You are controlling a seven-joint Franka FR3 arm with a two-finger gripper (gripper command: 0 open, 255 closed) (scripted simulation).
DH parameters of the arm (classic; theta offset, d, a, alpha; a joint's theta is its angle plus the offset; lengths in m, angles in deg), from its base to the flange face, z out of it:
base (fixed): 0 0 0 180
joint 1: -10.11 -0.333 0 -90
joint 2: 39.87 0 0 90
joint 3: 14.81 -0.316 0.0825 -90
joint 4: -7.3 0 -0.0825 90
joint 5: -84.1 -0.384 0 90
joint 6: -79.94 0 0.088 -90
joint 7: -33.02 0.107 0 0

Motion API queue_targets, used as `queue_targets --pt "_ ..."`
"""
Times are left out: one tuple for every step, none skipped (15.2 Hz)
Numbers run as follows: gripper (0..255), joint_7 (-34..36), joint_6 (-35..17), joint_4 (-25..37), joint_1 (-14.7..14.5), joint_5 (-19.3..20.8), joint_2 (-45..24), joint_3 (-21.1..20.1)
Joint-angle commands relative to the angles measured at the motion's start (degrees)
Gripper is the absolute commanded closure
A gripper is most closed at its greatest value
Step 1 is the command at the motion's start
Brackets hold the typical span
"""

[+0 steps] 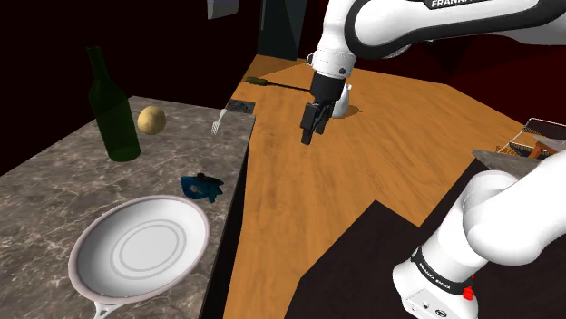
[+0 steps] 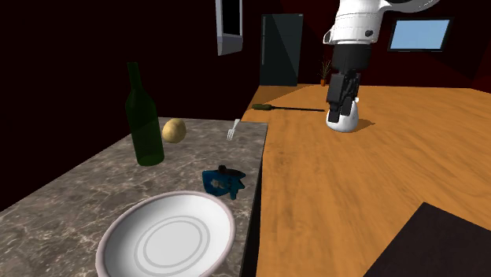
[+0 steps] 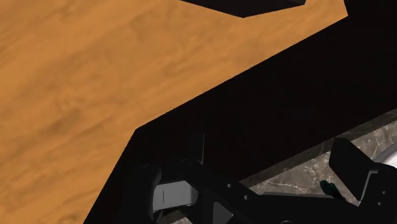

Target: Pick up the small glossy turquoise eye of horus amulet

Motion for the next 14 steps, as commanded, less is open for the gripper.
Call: queue_targets --pt "0 -0.3 -2.1 2.2 -0.9 0.1 -4.0 -1.2" --pt "0 -0.5 -3.2 3.3 -1.2 0.2 -6.0 -1.7" --pt "0 -0.7 -4.1 4.4 -1.6 0.4 -7.9 -2.3" --pt "0 -0.8 -5.0 5.6 -2.0 0.7 -9.9 -2.8" --pt "0 -1.0 -5.9 6.8 -2.3 1.0 -11.8 -3.4" --pt "0 -1.0 -6.7 8.1 -2.7 1.3 -13.8 -3.9" --pt "0 -1.1 -7.4 9.4 -3.1 1.7 -15.8 -4.4" --pt "0 -1.1 -8.1 10.8 -3.4 2.1 -17.7 -5.0" --pt "0 -1.2 -8.7 12.2 -3.8 2.6 -19.7 -5.5" --pt "0 -1.2 -9.3 13.6 -4.2 3.2 -21.7 -5.9" --pt "0 -1.1 -9.8 15.2 -4.7 3.8 -23.6 -6.4" --pt "0 -1.1 -10.3 16.7 -5.1 4.4 -25.6 -6.9" --pt "0 -1.0 -10.7 18.4 -5.6 5.1 -27.5 -7.3" --pt "0 -1.0 -11.0 20.0 -6.1 5.8 -29.5 -7.7"
